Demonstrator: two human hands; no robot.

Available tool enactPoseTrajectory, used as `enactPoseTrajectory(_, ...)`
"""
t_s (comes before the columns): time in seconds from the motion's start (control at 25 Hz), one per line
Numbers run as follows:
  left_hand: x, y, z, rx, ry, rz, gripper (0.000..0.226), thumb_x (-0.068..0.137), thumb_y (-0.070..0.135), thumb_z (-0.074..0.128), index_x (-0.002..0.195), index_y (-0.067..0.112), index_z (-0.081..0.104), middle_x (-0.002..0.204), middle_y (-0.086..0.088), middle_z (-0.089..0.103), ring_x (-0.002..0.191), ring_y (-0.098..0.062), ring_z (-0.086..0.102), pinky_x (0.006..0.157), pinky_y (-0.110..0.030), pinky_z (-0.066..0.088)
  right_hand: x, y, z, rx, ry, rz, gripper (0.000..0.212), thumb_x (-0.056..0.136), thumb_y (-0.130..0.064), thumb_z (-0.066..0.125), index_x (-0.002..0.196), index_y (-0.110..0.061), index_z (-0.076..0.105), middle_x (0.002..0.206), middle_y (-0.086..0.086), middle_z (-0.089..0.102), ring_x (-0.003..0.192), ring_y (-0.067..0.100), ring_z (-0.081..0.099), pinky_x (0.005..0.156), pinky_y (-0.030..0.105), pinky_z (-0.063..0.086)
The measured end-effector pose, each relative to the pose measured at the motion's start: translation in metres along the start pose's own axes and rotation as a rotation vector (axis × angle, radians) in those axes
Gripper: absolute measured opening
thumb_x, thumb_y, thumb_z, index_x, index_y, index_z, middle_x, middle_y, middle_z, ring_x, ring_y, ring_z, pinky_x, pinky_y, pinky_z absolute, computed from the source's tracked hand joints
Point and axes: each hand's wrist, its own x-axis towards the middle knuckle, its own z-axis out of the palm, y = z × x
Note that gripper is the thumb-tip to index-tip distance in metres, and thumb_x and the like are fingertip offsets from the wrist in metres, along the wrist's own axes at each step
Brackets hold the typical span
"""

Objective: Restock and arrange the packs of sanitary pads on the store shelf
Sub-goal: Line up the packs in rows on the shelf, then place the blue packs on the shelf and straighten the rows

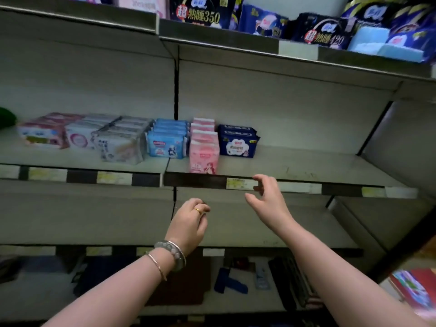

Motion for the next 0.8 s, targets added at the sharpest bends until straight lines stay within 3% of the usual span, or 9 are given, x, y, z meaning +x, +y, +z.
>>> enactPoseTrajectory(0.12, -0.015, -0.001, 0.01, 0.023, -0.042, -0.094, 0.019, 0.079, 0.001, 0.057, 0.095, 0.003, 0.067, 0.096, -0.009, 0.061, 0.09, -0.016, 0.055, 0.078, -0.02, 0.04, -0.009, 0.009, 0.0, 0.001, -0.033, 0.007, 0.044, 0.088, -0.016, 0.06, 0.13, -0.015, 0.044, 0.128, 0.001, 0.042, 0.111, 0.011, 0.047, 0.091, 0.023, 0.037)
enactPoseTrajectory(0.24, -0.029, 0.008, 0.029, 0.031, -0.137, -0.215, 0.025, 0.089, 0.008, 0.051, 0.112, 0.009, 0.061, 0.111, -0.004, 0.055, 0.102, -0.019, 0.054, 0.086, -0.025, 0.042, -0.018, 0.028, -0.001, 0.002, -0.078, 0.045, 0.045, 0.09, -0.018, 0.059, 0.131, -0.015, 0.043, 0.129, 0.001, 0.04, 0.108, 0.008, 0.044, 0.088, 0.022, 0.035)
enactPoseTrajectory(0.36, -0.04, 0.023, 0.06, 0.022, -0.221, -0.309, 0.026, 0.087, 0.008, 0.051, 0.112, 0.011, 0.06, 0.114, -0.006, 0.054, 0.103, -0.025, 0.056, 0.088, -0.029, 0.042, -0.026, 0.062, -0.007, 0.022, -0.153, 0.099, 0.043, 0.091, -0.019, 0.057, 0.132, -0.014, 0.042, 0.129, 0.002, 0.04, 0.107, 0.006, 0.043, 0.086, 0.021, 0.034)
enactPoseTrajectory(0.52, -0.05, 0.046, 0.107, 0.049, -0.293, -0.465, 0.03, 0.087, 0.008, 0.053, 0.116, 0.012, 0.059, 0.117, -0.007, 0.054, 0.099, -0.026, 0.057, 0.084, -0.023, 0.04, -0.029, 0.118, -0.015, 0.07, -0.248, 0.181, 0.041, 0.092, -0.019, 0.055, 0.131, -0.015, 0.043, 0.126, 0.005, 0.045, 0.109, 0.009, 0.042, 0.088, 0.022, 0.033)
enactPoseTrajectory(0.64, -0.065, 0.056, 0.143, 0.082, -0.352, -0.559, 0.03, 0.085, 0.007, 0.056, 0.114, 0.013, 0.059, 0.109, -0.008, 0.051, 0.089, -0.024, 0.055, 0.077, -0.017, 0.037, -0.03, 0.167, -0.008, 0.163, -0.305, 0.208, 0.036, 0.089, -0.01, 0.057, 0.122, -0.022, 0.047, 0.127, 0.003, 0.047, 0.111, 0.012, 0.048, 0.079, 0.014, 0.04)
enactPoseTrajectory(0.72, -0.078, 0.051, 0.165, 0.076, -0.325, -0.597, 0.031, 0.083, 0.004, 0.06, 0.113, 0.01, 0.062, 0.116, -0.011, 0.052, 0.097, -0.026, 0.056, 0.082, -0.018, 0.039, -0.032, 0.196, 0.008, 0.226, -0.301, 0.219, 0.035, 0.087, -0.007, 0.059, 0.114, -0.028, 0.047, 0.125, 0.006, 0.049, 0.109, 0.018, 0.053, 0.082, 0.019, 0.046)
enactPoseTrajectory(0.8, -0.093, 0.04, 0.181, 0.069, -0.275, -0.644, 0.029, 0.083, -0.001, 0.059, 0.11, 0.006, 0.064, 0.12, -0.012, 0.052, 0.102, -0.028, 0.057, 0.084, -0.018, 0.036, -0.036, 0.22, 0.029, 0.249, -0.307, 0.239, 0.034, 0.088, -0.007, 0.059, 0.117, -0.021, 0.051, 0.123, 0.009, 0.051, 0.105, 0.018, 0.054, 0.089, 0.025, 0.045)
